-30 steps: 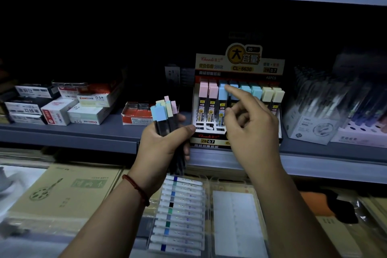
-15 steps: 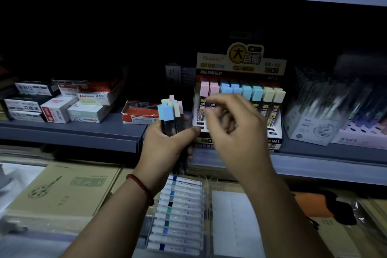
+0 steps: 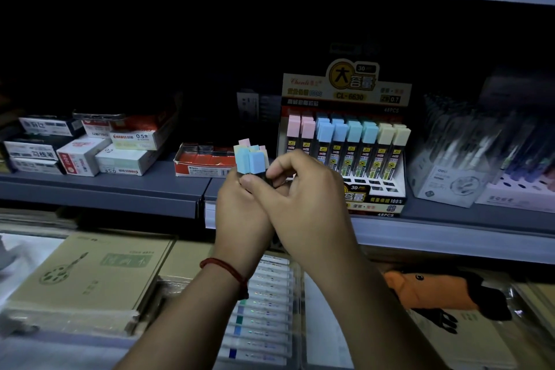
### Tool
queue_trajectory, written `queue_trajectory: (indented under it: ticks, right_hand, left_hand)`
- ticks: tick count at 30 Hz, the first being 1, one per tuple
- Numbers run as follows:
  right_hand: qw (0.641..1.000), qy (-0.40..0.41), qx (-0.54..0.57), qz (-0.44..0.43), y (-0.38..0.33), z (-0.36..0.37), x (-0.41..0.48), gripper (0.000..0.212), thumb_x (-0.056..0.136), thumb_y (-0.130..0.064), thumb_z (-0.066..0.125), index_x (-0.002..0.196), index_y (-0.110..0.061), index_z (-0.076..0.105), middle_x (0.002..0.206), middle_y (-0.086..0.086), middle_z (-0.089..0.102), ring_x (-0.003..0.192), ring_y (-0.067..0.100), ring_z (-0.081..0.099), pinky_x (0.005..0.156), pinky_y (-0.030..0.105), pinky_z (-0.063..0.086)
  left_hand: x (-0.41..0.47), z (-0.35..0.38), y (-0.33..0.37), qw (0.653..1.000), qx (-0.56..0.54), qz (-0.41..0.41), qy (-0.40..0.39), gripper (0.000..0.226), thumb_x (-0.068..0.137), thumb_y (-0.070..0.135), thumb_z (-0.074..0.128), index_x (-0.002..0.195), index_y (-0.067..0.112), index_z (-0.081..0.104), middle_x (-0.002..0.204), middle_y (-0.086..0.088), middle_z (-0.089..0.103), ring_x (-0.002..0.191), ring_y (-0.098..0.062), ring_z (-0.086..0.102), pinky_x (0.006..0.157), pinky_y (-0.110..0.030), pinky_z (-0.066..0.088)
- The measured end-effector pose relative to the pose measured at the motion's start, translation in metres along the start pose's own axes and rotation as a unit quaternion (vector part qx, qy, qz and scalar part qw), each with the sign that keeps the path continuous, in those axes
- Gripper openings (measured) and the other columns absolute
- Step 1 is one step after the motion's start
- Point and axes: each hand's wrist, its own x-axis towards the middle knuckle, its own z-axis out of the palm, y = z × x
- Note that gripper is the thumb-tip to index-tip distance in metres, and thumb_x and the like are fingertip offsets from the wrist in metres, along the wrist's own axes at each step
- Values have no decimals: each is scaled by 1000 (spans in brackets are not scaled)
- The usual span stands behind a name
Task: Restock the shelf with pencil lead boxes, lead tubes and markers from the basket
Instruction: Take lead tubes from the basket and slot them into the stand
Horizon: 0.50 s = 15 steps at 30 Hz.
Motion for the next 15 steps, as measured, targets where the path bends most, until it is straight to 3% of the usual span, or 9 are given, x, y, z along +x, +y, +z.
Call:
queue_trajectory:
  ticks: [3, 6, 11, 15]
  right_hand:
    - [998, 7, 56, 20, 3, 0, -1, 20, 83, -29, 81, 81, -19, 64, 58, -15, 45, 50, -1, 50, 47, 8, 34]
    - [999, 42, 24, 1, 5, 4, -2, 20, 82, -30, 79, 79, -22, 62, 63, -12, 52, 50, 2, 46, 52, 10, 35]
    - [995, 102, 8, -18, 6, 11, -5, 18, 81, -31, 77, 80, -22, 62, 70, -9, 59, 59, 4, 53, 55, 14, 43]
    - [986, 159, 26, -41, 4, 7, -1, 15, 82, -27, 76, 82, -18, 65, 62, -11, 47, 50, 5, 44, 52, 11, 36]
  left_hand:
    - [-1, 0, 2, 1000, -8, -13, 8, 14, 87, 6, 73, 90, 12, 60, 68, 2, 66, 55, 2, 60, 49, -15, 48]
    - [-3, 1, 5, 1000, 13, -1, 3, 13, 88, 4, 71, 92, 8, 59, 68, 4, 61, 52, 6, 56, 48, -9, 42]
    - [-2, 1, 2, 998, 54, 23, 4, 14, 88, 9, 71, 92, 15, 59, 73, 5, 64, 61, 3, 59, 53, -10, 45]
    - [-8, 1, 5, 995, 86, 51, -3, 23, 87, 9, 70, 100, 24, 58, 79, 9, 64, 71, 1, 62, 55, -10, 47]
